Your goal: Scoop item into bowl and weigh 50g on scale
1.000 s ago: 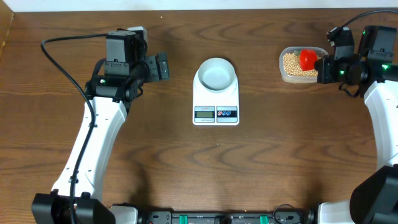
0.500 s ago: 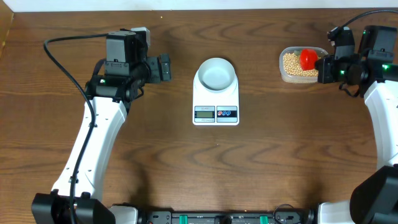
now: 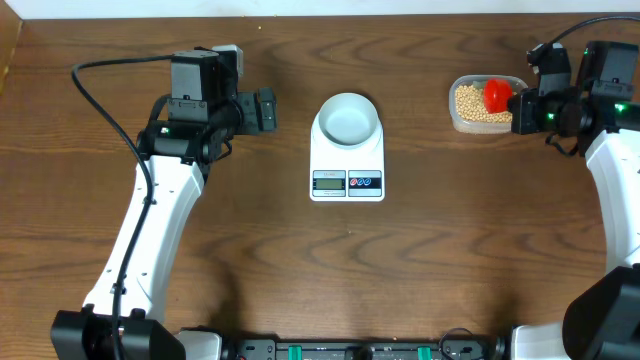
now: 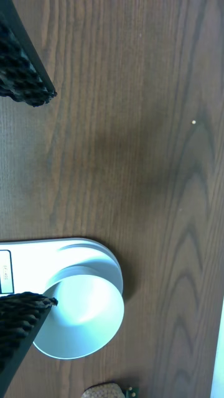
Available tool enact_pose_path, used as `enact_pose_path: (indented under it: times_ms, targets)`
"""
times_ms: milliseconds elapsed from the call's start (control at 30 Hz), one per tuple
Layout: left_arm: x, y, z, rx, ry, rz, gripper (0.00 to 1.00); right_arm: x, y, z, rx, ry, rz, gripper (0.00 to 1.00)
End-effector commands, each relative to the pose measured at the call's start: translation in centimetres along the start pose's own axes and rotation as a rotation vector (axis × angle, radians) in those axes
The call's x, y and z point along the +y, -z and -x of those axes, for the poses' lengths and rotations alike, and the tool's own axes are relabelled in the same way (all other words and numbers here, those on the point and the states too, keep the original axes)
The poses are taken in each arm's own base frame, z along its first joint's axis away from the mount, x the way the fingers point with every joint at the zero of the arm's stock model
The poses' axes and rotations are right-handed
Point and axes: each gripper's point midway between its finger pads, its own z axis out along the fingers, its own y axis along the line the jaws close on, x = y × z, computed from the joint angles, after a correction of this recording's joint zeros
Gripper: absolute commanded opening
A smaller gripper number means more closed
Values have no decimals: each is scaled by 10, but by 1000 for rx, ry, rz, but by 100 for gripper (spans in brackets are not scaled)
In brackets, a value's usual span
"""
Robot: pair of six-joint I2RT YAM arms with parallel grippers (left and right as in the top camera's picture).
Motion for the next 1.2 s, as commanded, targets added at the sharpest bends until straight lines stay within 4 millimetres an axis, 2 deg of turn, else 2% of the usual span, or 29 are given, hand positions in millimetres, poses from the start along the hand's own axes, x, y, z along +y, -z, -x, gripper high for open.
enact_pose_path:
  times_ms: [0,200,367,567,1167]
  targets:
    - [0,-1,1,2,-16,-9,98,-3,5,8,-19,22,-15,1]
    - [-1,-1,1,1,-20,-10,98,-3,5,5,-9,19,-16,1]
    - [1,0,2,0,-102,-7,98,-3,5,5,-7,18,-16,1]
    - [9,0,3,-3,-92,9,98,-3,5,3,-2,16,-14,1]
    - [9,0,3,-3,-91,9,98,-1,5,3,-1,15,-6,1]
